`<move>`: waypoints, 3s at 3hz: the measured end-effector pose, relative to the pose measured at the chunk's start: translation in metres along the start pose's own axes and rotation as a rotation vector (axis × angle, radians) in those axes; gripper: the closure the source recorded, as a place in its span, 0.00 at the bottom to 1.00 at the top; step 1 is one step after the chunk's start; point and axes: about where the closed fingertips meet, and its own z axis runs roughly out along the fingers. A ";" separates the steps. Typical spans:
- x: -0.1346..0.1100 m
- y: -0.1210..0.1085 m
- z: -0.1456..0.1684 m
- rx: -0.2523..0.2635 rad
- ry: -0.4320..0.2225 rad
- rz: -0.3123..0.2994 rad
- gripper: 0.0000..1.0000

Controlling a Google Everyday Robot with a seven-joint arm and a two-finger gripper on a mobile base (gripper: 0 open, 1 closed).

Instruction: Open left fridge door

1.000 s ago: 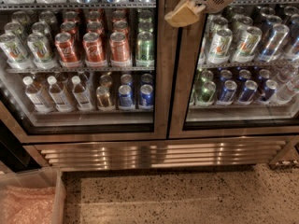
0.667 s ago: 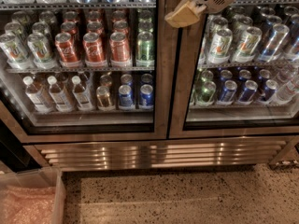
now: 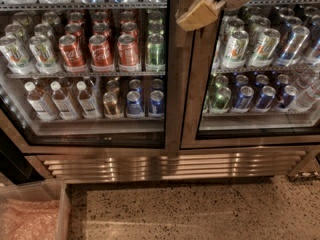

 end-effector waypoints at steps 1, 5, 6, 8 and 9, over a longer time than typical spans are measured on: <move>0.000 0.000 0.000 0.000 0.000 0.000 1.00; 0.011 0.040 -0.005 -0.096 -0.007 0.023 0.12; 0.012 0.057 -0.010 -0.116 -0.011 0.026 0.00; 0.018 0.100 -0.039 -0.106 0.015 0.032 0.00; 0.022 0.150 -0.092 -0.017 0.068 0.034 0.00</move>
Offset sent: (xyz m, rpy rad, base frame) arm 0.0078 0.0114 -0.0043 0.0281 0.0148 0.0082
